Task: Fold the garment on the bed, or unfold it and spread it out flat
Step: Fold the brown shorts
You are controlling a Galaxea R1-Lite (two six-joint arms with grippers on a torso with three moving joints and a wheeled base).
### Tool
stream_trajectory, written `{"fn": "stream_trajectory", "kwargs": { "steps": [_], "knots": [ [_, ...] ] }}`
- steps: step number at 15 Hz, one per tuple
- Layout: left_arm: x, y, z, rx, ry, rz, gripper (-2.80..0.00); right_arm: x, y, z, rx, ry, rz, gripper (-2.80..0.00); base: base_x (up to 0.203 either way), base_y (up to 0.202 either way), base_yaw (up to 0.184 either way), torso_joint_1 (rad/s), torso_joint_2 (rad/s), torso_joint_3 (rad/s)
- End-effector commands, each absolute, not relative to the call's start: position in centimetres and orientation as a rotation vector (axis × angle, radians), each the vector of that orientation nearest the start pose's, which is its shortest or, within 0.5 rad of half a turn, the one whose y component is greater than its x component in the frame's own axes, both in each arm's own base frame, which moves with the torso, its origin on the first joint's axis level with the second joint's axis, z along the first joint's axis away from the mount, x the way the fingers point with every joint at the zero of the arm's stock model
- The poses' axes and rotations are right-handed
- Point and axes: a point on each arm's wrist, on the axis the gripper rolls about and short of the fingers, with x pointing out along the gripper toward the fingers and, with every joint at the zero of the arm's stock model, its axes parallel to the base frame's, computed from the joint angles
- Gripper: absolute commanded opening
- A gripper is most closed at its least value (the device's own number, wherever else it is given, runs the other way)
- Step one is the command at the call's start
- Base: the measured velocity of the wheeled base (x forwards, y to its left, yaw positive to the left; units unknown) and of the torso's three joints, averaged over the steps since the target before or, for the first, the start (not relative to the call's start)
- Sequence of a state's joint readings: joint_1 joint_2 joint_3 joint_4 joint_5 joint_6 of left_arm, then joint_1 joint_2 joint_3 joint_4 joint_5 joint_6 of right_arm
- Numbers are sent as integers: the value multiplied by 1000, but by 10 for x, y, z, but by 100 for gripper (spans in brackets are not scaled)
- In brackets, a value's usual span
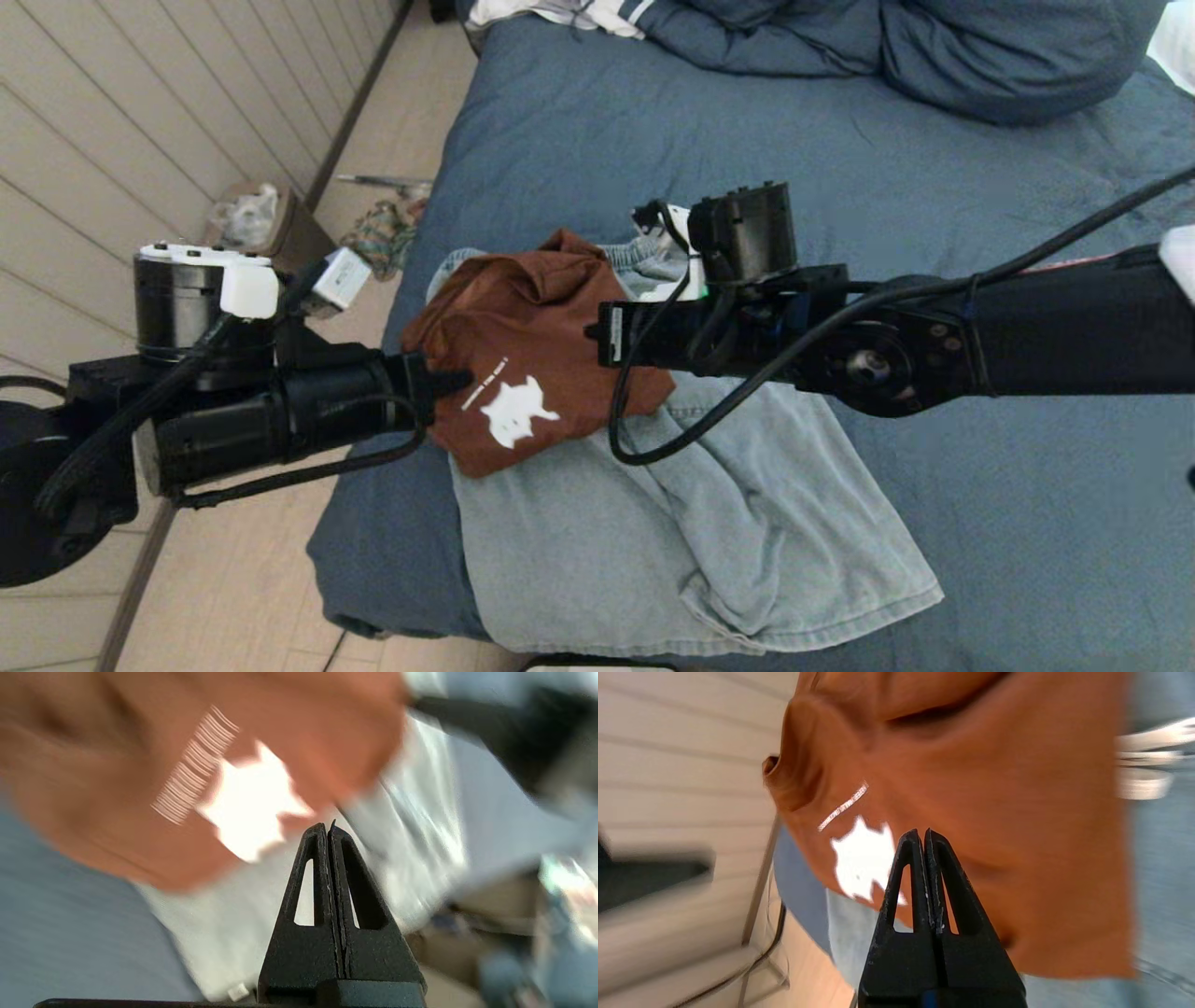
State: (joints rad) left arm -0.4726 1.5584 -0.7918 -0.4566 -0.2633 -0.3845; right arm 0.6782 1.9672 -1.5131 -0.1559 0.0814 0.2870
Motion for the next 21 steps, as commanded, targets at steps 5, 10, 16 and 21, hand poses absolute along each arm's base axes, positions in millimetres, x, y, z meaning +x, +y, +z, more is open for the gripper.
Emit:
{"fn": "stream_trajectory", "kwargs": {
  "steps": [5,10,16,21],
  "knots": [
    [247,-163,150,-294,622,-734,-280,335,301,206,157,441,753,-280,0,0,0,0,0,0],
    [291,-201,99,-276,625,-731,-280,367,330,188,160,440,750,-280,0,0,0,0,0,0],
    [360,-183,85,-301,524,-566,-280,381,323,192,101,316,716,-280,0,0,0,0,0,0],
    [372,-149,86,-311,519,-481,-280,409,285,203,118,243,631,-280,0,0,0,0,0,0]
  ]
}}
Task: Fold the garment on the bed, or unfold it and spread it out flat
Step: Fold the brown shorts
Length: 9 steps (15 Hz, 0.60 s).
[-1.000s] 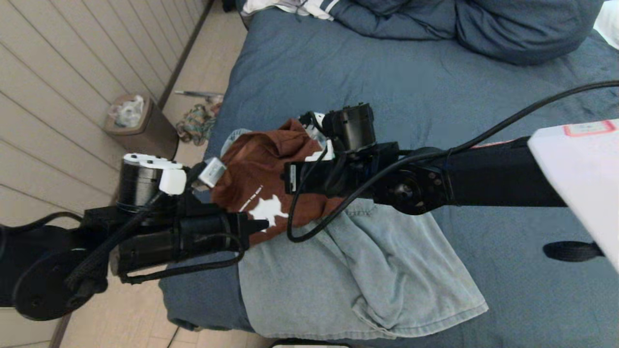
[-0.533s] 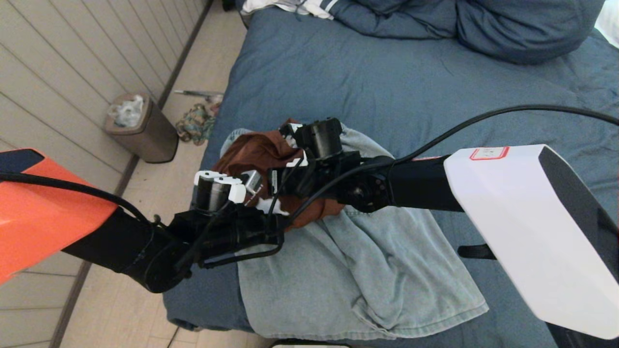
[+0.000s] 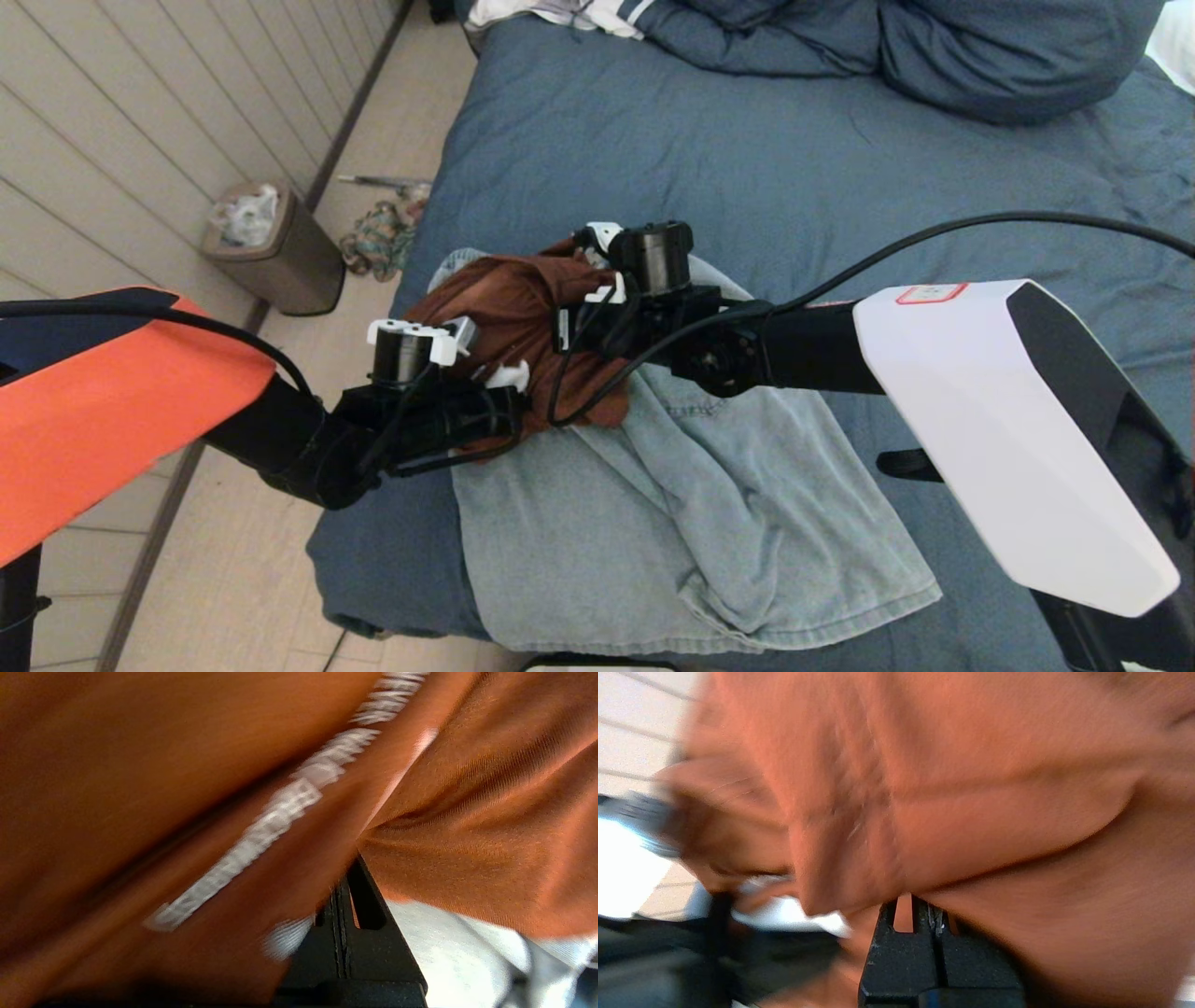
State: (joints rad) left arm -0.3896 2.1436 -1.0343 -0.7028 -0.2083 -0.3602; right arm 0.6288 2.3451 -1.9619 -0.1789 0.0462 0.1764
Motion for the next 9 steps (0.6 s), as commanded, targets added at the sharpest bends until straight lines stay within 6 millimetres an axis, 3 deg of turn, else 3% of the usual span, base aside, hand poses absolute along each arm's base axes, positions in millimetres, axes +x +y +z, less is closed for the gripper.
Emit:
{"fn": "stream_trajectory", "kwargs": {
  "steps": [1,6,9],
  "knots": [
    [370,-146,86,-311,519,-478,-280,410,283,205,119,237,628,-280,0,0,0,0,0,0],
    [349,-141,97,-314,514,-510,-280,413,273,213,126,214,611,-280,0,0,0,0,0,0],
    [329,-149,110,-310,502,-572,-280,410,273,219,131,204,614,-280,0,0,0,0,0,0]
  ]
}}
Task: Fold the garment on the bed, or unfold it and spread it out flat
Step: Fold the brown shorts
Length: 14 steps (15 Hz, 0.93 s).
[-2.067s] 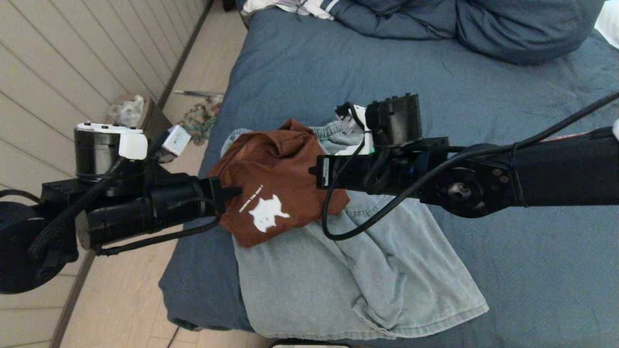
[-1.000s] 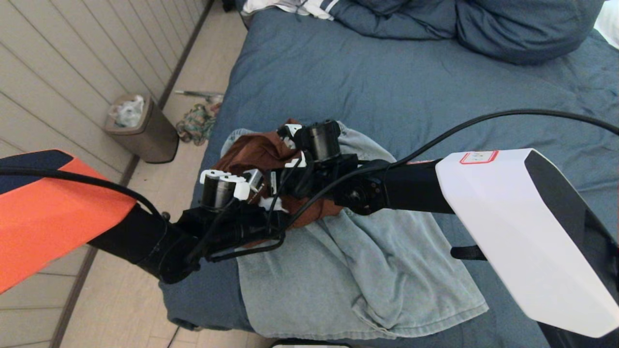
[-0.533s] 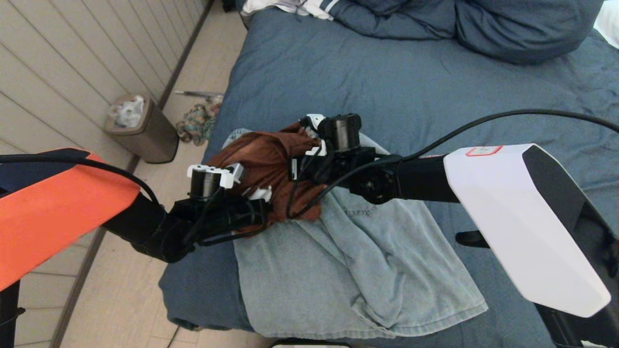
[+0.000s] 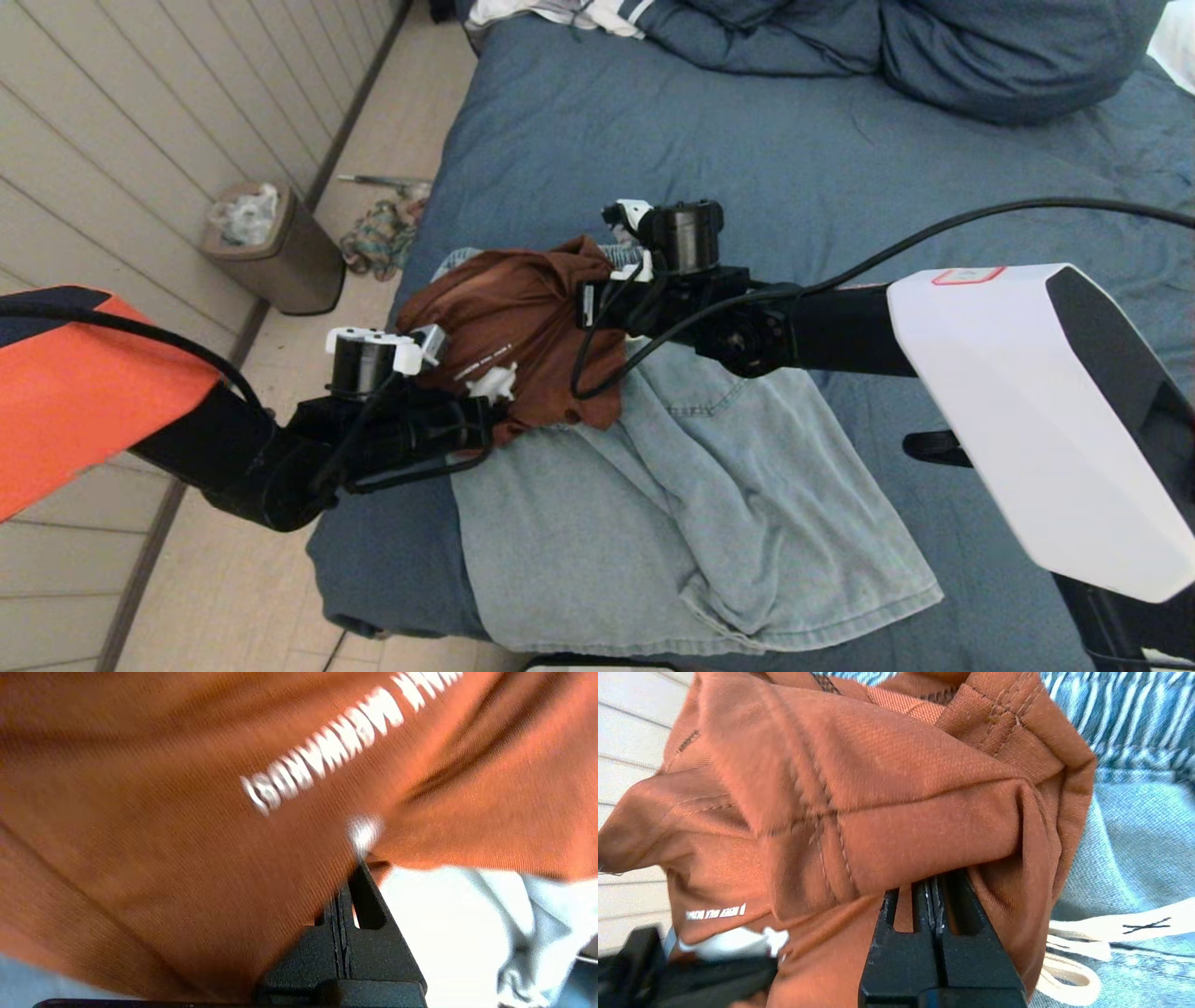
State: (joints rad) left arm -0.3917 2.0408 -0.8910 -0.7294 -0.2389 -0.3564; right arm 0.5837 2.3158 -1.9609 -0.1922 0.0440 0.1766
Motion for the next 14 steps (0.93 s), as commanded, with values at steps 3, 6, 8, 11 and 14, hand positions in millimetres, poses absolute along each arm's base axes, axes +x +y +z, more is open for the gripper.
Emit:
{"fn": "stream_trajectory", "kwargs": {
  "steps": [3,6,8,11,14],
  "knots": [
    [316,-152,126,-311,473,-602,-280,405,268,233,137,180,613,-280,0,0,0,0,0,0],
    [301,-147,144,-316,435,-615,-280,409,254,242,146,162,588,-280,0,0,0,0,0,0],
    [295,-144,151,-319,422,-617,-280,405,250,250,151,150,586,-280,0,0,0,0,0,0],
    [292,-143,156,-327,410,-621,-280,396,243,261,158,158,584,-280,0,0,0,0,0,0],
    [295,-144,145,-365,449,-605,-280,376,236,279,215,192,589,-280,0,0,0,0,0,0]
  ]
}}
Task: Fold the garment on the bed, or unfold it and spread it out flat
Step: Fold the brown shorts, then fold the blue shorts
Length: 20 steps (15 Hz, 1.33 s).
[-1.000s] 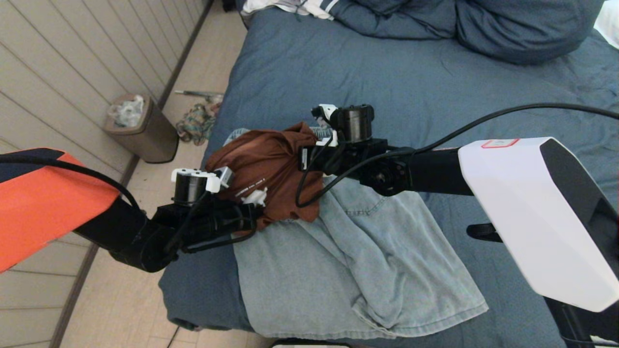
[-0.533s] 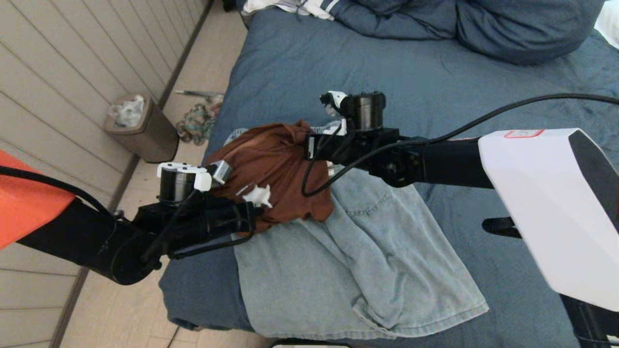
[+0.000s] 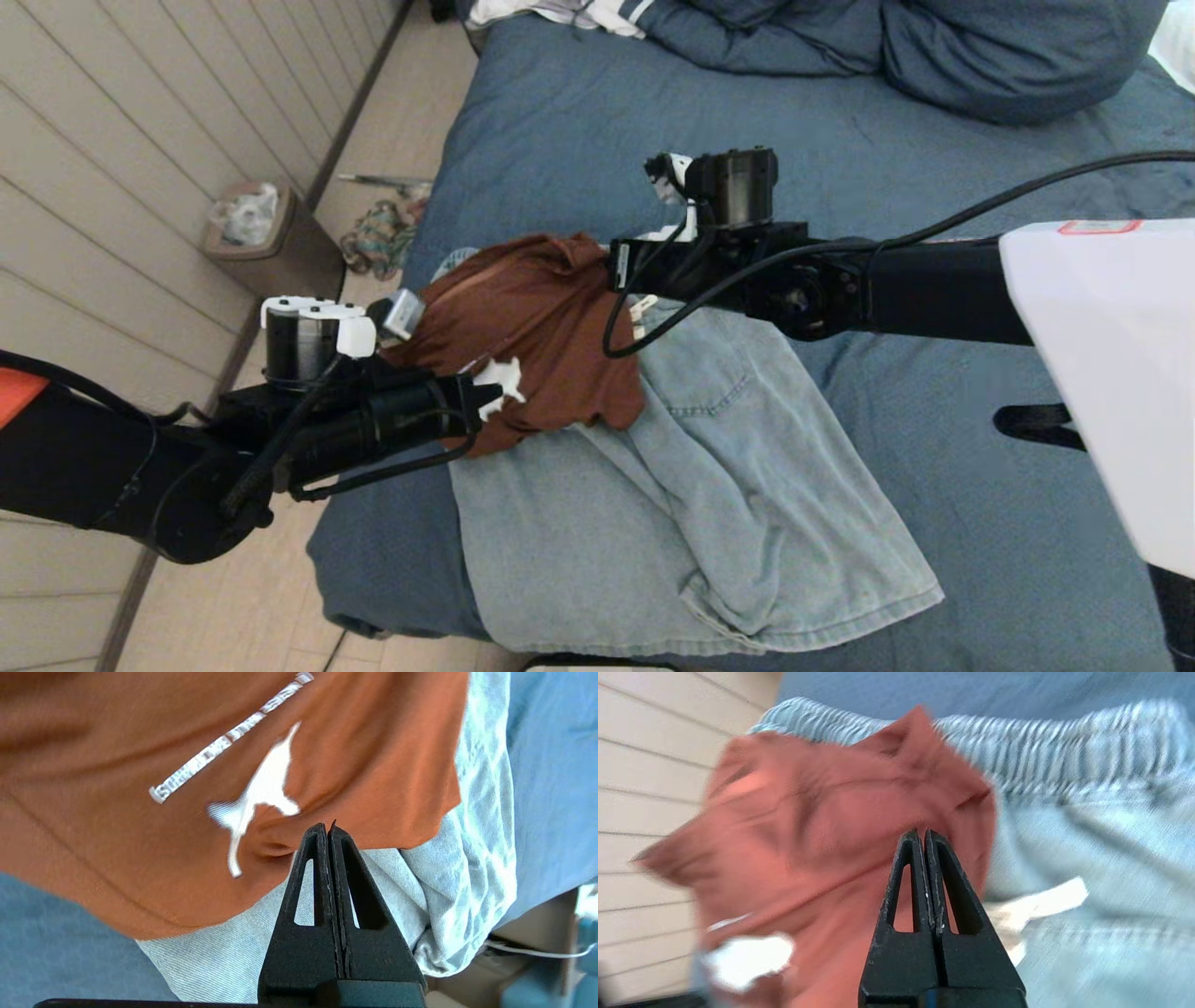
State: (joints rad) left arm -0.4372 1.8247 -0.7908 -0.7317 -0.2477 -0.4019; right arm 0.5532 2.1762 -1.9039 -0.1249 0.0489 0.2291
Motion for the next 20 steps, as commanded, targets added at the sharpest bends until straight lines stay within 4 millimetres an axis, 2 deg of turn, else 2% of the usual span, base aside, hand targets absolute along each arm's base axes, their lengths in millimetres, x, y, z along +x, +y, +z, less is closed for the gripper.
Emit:
{"fn": "stream_trajectory", "kwargs": {
  "steps": [1,5,7,12,16,20],
  "knots": [
    [295,-144,144,-369,454,-605,-280,369,232,283,227,206,590,-280,0,0,0,0,0,0],
    [295,-143,143,-389,464,-594,-280,342,221,298,241,221,598,-280,0,0,0,0,0,0],
    [294,-143,138,-387,481,-591,-280,336,222,295,239,239,607,-280,0,0,0,0,0,0],
    [306,-147,107,-378,538,-563,-280,320,269,223,149,473,682,-280,0,0,0,0,0,0],
    [313,-142,97,-383,510,-546,-280,325,288,192,116,553,693,-280,0,0,0,0,0,0],
    [326,-123,100,-397,475,-492,-280,330,303,179,107,564,700,-280,0,0,0,0,0,0]
  ]
}}
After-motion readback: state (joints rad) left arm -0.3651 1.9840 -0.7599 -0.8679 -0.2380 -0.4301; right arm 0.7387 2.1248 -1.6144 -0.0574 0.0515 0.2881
